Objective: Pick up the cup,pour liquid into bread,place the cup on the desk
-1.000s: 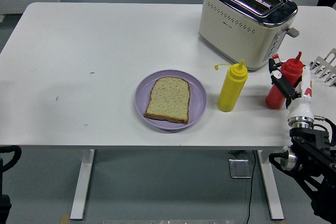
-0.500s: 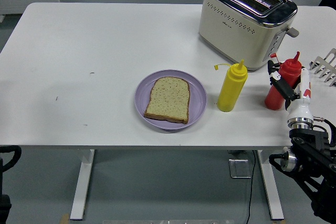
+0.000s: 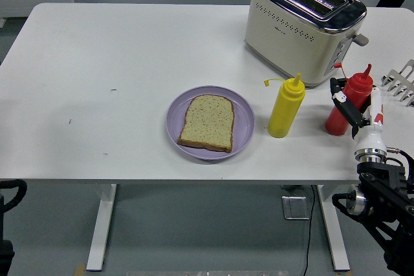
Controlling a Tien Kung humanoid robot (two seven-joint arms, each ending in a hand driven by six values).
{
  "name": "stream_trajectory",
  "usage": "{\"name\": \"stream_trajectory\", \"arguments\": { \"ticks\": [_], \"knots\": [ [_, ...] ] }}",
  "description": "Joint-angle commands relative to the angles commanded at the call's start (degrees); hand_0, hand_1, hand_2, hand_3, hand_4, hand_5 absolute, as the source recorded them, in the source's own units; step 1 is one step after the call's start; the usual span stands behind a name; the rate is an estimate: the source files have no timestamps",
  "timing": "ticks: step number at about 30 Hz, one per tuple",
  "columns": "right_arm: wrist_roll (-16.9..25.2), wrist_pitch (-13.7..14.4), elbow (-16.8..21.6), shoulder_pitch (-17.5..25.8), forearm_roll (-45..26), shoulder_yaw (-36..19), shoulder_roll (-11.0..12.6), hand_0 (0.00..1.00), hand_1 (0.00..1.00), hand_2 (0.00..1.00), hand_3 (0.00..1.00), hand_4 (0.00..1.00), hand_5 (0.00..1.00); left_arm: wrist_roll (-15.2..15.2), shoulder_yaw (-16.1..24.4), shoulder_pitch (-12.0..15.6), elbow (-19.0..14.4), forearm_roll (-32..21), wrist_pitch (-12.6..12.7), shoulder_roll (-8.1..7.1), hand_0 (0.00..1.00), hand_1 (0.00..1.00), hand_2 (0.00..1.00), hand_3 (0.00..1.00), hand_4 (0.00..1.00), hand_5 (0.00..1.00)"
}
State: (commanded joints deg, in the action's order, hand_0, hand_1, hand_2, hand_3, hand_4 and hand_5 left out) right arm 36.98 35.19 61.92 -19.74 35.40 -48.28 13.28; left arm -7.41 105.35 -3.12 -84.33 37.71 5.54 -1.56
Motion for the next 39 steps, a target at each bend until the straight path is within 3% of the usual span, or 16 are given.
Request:
{"name": "stream_trajectory", "arguments": {
  "ticks": [1, 2, 7, 8, 13, 14, 19, 20, 25, 26, 39],
  "knots": [
    [0.0, 0.0, 0.2, 0.3, 0.4, -0.1, 0.1, 0.428, 0.441, 0.456, 0.436, 0.778, 0.327, 0.0, 0.0, 0.0, 0.0, 0.0, 0.0, -0.02, 0.72, 0.742, 0.752, 0.678, 0.66, 0.998],
    [0.0, 0.1, 0.2, 0.4, 0.5, -0.1, 0.1, 0.501, 0.495, 0.503, 0.493, 0.795, 0.339, 0.0, 0.0, 0.0, 0.0, 0.0, 0.0, -0.03, 0.72, 0.742, 0.752, 0.678, 0.66, 0.998],
    [-0.1, 0.5, 0.8, 1.4, 2.5, -0.3, 0.4, 0.501, 0.495, 0.503, 0.493, 0.795, 0.339, 0.0, 0.0, 0.1, 0.0, 0.0, 0.0, -0.04, 0.72, 0.742, 0.752, 0.678, 0.66, 0.998],
    [-0.3, 0.5, 0.8, 1.5, 3.0, -0.2, 0.4, 0.578, 0.565, 0.572, 0.61, 0.813, 0.35, 0.0, 0.0, 0.1, 0.0, 0.0, 0.0, -0.03, 0.72, 0.743, 0.752, 0.678, 0.66, 0.998],
    [-1.2, 0.2, 0.9, 1.6, 4.4, -0.3, 0.5, 0.578, 0.565, 0.572, 0.61, 0.813, 0.35, 0.0, 0.0, 0.1, 0.0, 0.0, 0.0, -0.02, 0.72, 0.743, 0.752, 0.678, 0.66, 0.998],
    [-1.3, 0.1, 1.0, 1.6, 4.7, -0.4, 0.5, 0.703, 0.66, 0.705, 0.805, 0.829, 0.346, 0.0, 0.0, 0.1, 0.0, 0.0, 0.0, -0.02, 0.72, 0.742, 0.752, 0.678, 0.661, 0.998],
    [-1.4, -0.2, 1.5, 2.1, 5.7, -0.9, 0.6, 0.703, 0.66, 0.705, 0.805, 0.829, 0.346, 0.0, 0.1, 0.1, 0.0, 0.0, 0.0, -0.02, 0.72, 0.742, 0.752, 0.678, 0.661, 0.998],
    [-1.5, -0.3, 1.7, 2.3, 6.0, -1.0, 0.7, 0.79, 0.734, 0.807, 0.917, 0.835, 0.34, 0.0, 0.1, 0.1, 0.0, 0.0, 0.0, -0.02, 0.72, 0.742, 0.752, 0.677, 0.658, 0.998],
    [-1.9, -0.9, 1.9, 2.8, 6.7, -1.6, 0.7, 0.79, 0.734, 0.807, 0.917, 0.835, 0.34, 0.0, 0.1, 0.0, 0.0, 0.1, 0.0, -0.05, 0.72, 0.742, 0.752, 0.677, 0.658, 0.998],
    [-2.0, -1.0, 1.9, 3.0, 6.9, -1.8, 0.7, 0.929, 0.871, 0.949, 0.997, 0.839, 0.333, 0.0, 0.1, 0.0, 0.0, 0.1, 0.0, -0.06, 0.72, 0.743, 0.752, 0.677, 0.66, 0.998],
    [-5.0, -4.7, 3.7, 5.9, 12.0, -4.4, 1.4, 0.984, 0.908, 0.998, 0.998, 0.879, 0.332, -0.1, 0.1, -0.1, -0.1, 0.1, 0.1, -0.09, 0.72, 0.743, 0.752, 0.677, 0.658, 0.998]
  ]
}}
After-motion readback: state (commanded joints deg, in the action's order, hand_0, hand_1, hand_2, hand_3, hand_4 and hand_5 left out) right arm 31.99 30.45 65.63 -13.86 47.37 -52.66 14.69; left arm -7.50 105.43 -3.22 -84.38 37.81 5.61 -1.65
